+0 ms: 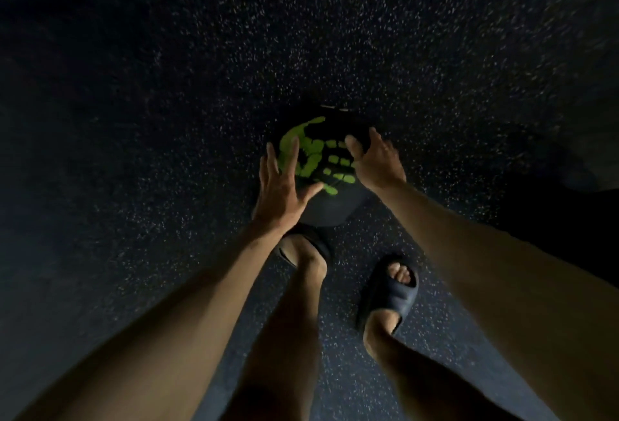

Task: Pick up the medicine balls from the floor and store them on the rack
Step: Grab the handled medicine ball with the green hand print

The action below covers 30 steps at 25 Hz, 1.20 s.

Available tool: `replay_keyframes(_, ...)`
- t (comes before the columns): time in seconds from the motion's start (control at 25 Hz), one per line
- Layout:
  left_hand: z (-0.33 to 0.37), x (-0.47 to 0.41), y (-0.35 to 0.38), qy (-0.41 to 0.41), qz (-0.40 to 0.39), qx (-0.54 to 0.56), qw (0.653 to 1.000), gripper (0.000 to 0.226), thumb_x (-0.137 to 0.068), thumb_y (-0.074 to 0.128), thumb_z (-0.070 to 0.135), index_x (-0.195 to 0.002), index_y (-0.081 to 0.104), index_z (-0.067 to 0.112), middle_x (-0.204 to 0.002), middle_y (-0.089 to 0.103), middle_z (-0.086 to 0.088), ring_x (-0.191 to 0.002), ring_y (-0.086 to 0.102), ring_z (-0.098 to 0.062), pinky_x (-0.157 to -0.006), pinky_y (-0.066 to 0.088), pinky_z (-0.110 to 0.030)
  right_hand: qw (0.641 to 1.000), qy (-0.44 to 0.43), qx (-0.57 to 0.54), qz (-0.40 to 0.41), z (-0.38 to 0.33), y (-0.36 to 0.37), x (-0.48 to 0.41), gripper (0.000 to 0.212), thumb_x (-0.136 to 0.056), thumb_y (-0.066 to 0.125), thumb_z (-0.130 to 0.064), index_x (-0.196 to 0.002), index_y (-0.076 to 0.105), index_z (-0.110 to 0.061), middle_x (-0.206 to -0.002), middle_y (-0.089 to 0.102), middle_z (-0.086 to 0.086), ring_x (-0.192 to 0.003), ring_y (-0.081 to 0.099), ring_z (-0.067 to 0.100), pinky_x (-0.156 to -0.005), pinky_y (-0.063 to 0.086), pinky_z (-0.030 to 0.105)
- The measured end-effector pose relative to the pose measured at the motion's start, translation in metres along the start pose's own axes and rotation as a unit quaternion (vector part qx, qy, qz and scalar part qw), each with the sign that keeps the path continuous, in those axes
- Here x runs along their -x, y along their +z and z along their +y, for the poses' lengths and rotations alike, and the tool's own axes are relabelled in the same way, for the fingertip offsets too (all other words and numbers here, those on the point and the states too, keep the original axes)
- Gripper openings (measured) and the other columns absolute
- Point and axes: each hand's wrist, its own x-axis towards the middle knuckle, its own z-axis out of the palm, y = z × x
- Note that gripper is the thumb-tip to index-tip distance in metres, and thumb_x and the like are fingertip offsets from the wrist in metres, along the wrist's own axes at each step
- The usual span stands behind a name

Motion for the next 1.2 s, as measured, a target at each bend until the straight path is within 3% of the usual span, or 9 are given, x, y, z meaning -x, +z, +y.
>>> replay_keyframes(0.16, 0.026, -0.081, -0.05, -0.023, -0.064, -0.031, 0.997, 0.089, -0.087, 0.051, 0.07, -0.158, 0.007, 0.04, -0.165, 0.006, -0.019, -0.147, 0.017, -0.044, -0.113, 0.03, -0.058, 0.999, -0.017, -0.018, 0.033, -0.018, -0.016, -0.005, 0.082, -0.096, 0.033, -0.068, -0.16, 0.018, -0.019, -0.156, 0.031, 0.017, -0.141, 0.032, 0.038, -0.112, 0.034, 0.05)
replay_keyframes(0.28, 0.045, -0.138, -0.071, -0.03, -0.099, -0.053, 0.993, 0.081, -0.089, 0.047, 0.072, -0.156, 0.017, 0.039, -0.163, 0.018, -0.013, -0.145, 0.027, -0.041, -0.114, 0.033, -0.055, 0.997, -0.068, 0.018, 0.035, -0.023, -0.007, 0.028, 0.095, -0.093, 0.051, -0.065, -0.162, -0.001, -0.025, -0.168, 0.004, 0.014, -0.154, 0.01, 0.031, -0.118, 0.028, 0.049)
replay_keyframes(0.4, 0.059, -0.174, -0.088, 0.019, -0.089, 0.002, 0.996, 0.072, -0.093, 0.052, 0.061, -0.154, 0.03, 0.032, -0.161, 0.028, -0.005, -0.145, 0.032, -0.03, -0.116, 0.032, -0.045, 0.999, -0.028, -0.02, 0.042, -0.038, -0.017, 0.007, 0.101, -0.092, 0.053, -0.066, -0.161, -0.011, -0.028, -0.169, -0.01, 0.011, -0.156, -0.002, 0.028, -0.12, 0.023, 0.051)
replay_keyframes(0.52, 0.052, -0.172, -0.092, 0.04, -0.056, 0.042, 0.997, 0.079, -0.092, 0.057, 0.057, -0.157, 0.025, 0.023, -0.163, 0.021, -0.01, -0.149, 0.024, -0.027, -0.119, 0.027, -0.042, 0.999, 0.019, -0.045, 0.005, -0.049, -0.047, -0.036, 0.094, -0.095, 0.041, -0.071, -0.161, -0.009, -0.028, -0.169, -0.004, 0.012, -0.155, 0.003, 0.032, -0.121, 0.018, 0.052)
replay_keyframes(0.64, 0.056, -0.166, -0.082, 0.053, -0.05, 0.054, 0.996, 0.093, -0.085, 0.049, 0.073, -0.159, 0.011, 0.031, -0.166, 0.012, -0.008, -0.151, 0.015, -0.027, -0.12, 0.021, -0.046, 0.994, 0.063, -0.084, 0.016, -0.056, -0.086, -0.085, 0.085, -0.099, 0.028, -0.07, -0.162, 0.002, -0.02, -0.167, 0.014, 0.018, -0.153, 0.016, 0.037, -0.121, 0.016, 0.05)
replay_keyframes(0.8, 0.111, -0.207, -0.084, 0.024, -0.034, 0.093, 0.995, 0.082, -0.093, 0.042, 0.069, -0.159, 0.008, 0.034, -0.164, 0.021, -0.006, -0.146, 0.03, -0.029, -0.117, 0.03, -0.048, 0.991, 0.097, -0.092, 0.02, -0.061, -0.137, -0.142, 0.073, -0.102, 0.023, -0.065, -0.157, 0.027, -0.017, -0.156, 0.04, 0.017, -0.143, 0.036, 0.038, -0.119, 0.025, 0.052)
replay_keyframes(0.92, 0.156, -0.26, -0.098, -0.05, -0.019, 0.084, 0.995, 0.07, -0.099, 0.038, 0.061, -0.158, 0.017, 0.031, -0.16, 0.033, -0.009, -0.14, 0.041, -0.033, -0.111, 0.037, -0.045, 0.996, 0.011, -0.083, 0.015, -0.052, -0.152, -0.131, 0.072, -0.1, 0.033, -0.066, -0.156, 0.026, -0.021, -0.149, 0.041, 0.017, -0.135, 0.043, 0.039, -0.112, 0.035, 0.053)
replay_keyframes(1.04, 0.196, -0.317, -0.115, -0.129, -0.008, 0.083, 0.988, 0.063, -0.102, 0.037, 0.055, -0.156, 0.029, 0.024, -0.156, 0.04, -0.008, -0.137, 0.044, -0.032, -0.108, 0.04, -0.043, 0.995, -0.097, -0.006, 0.002, -0.048, -0.156, -0.106, 0.09, -0.097, 0.046, -0.063, -0.161, 0.008, -0.012, -0.156, 0.033, 0.014, -0.14, 0.035, 0.031, -0.115, 0.026, 0.045)
replay_keyframes(1.2, 0.219, -0.348, -0.134, -0.071, -0.009, 0.079, 0.994, 0.057, -0.104, 0.042, 0.046, -0.152, 0.035, 0.018, -0.155, 0.039, -0.01, -0.138, 0.041, -0.027, -0.108, 0.035, -0.035, 0.994, -0.108, -0.009, 0.035, -0.055, -0.178, -0.143, 0.095, -0.096, 0.045, -0.065, -0.162, 0.001, -0.013, -0.153, 0.037, 0.011, -0.137, 0.039, 0.029, -0.11, 0.038, 0.051)
